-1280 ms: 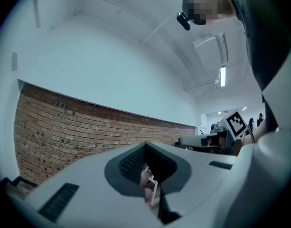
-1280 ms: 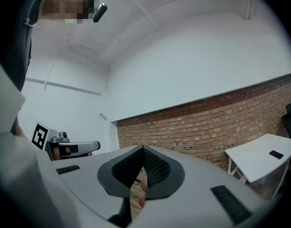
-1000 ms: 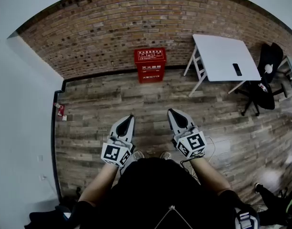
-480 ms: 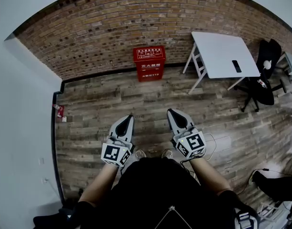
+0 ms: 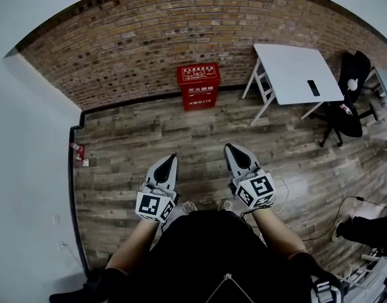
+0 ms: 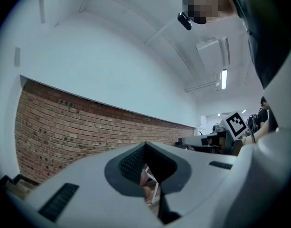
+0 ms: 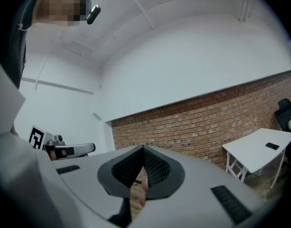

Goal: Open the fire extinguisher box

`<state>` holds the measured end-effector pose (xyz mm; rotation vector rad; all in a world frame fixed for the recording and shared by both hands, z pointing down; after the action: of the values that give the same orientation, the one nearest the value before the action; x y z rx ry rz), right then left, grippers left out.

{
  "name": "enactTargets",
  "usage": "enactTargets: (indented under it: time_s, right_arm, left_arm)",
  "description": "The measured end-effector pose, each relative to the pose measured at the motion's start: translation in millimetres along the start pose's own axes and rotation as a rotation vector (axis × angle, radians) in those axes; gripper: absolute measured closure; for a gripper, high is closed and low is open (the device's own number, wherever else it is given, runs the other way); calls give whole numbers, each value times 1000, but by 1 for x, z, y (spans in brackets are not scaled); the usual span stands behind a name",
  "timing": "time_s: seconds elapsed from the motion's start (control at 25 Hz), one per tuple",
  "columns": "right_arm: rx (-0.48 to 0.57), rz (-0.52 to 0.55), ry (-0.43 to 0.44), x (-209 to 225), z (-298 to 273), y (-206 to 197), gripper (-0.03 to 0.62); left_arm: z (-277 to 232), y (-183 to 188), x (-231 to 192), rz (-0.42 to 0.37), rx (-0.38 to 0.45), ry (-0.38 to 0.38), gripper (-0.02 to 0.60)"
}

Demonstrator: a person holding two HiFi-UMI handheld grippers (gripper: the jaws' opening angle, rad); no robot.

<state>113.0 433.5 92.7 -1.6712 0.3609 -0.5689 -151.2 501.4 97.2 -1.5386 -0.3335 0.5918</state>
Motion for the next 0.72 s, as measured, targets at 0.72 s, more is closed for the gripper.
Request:
enactTargets:
  time_s: [0.72]
  right_arm:
    - [20,-10,-118,-13,-35,-3,577]
  left_arm:
    - [-10,-7,-64,31,-8,-45,538]
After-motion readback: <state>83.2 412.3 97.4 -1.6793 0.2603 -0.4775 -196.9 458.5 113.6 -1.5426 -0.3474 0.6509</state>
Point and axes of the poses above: the fingertips, and each gripper's own axes: z backward along the fingers, x to its right, y out of its top, the point moved 10 cm from there along z, backward along the fingers, and after that the axes turned 9 degrees about -y, right-handed, at the moved point
